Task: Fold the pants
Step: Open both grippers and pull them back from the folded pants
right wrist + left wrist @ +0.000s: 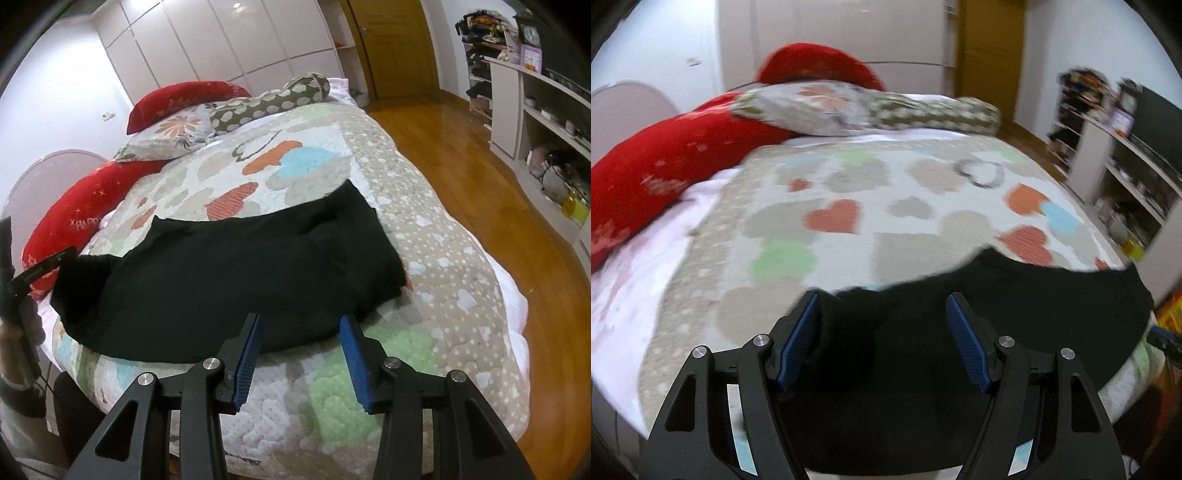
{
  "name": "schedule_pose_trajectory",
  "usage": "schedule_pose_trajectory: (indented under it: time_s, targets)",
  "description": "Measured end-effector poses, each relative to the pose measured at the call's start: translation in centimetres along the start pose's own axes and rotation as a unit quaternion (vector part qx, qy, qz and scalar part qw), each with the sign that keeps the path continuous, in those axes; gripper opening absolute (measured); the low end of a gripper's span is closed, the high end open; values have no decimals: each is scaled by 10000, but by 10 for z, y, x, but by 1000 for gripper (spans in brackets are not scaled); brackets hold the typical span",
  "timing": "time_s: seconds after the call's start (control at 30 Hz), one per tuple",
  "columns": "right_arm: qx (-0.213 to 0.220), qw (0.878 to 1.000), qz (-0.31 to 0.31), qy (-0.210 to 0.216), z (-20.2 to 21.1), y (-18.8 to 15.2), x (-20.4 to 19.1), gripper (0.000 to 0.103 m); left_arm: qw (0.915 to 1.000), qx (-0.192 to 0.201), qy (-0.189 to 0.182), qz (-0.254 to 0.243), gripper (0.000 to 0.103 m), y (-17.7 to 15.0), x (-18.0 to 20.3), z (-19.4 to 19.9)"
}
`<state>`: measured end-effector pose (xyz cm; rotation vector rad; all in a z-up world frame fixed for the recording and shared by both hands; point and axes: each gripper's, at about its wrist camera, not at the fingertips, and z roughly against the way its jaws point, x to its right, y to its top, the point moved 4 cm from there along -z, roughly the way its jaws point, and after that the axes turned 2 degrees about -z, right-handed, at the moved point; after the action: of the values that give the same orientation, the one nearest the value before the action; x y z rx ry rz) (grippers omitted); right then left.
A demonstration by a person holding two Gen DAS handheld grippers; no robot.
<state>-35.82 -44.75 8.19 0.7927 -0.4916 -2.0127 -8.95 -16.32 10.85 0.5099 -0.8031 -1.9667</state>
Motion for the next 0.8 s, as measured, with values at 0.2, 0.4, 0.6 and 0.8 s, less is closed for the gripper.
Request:
schedule_pose_trajectory:
  time_s: [0.2,0.4,0.6,0.8]
  targets:
    - [-217,9996,110,159,-13,-4,-13,43,9982,381,-17,452,70,18,-46,39]
    - [-370,9991,56,210,-12,-15,-9,44,9946,235,-1011,-1,73,21,13,37]
    - [-278,9974,-541,386,-9,-20,21,45,9649,-391,-2441,-887,73,18,131,-8]
    - [-66,9951,-789,599,-20,-14,29,47,9186,-1063,-3412,-1685,73,21,245,-59]
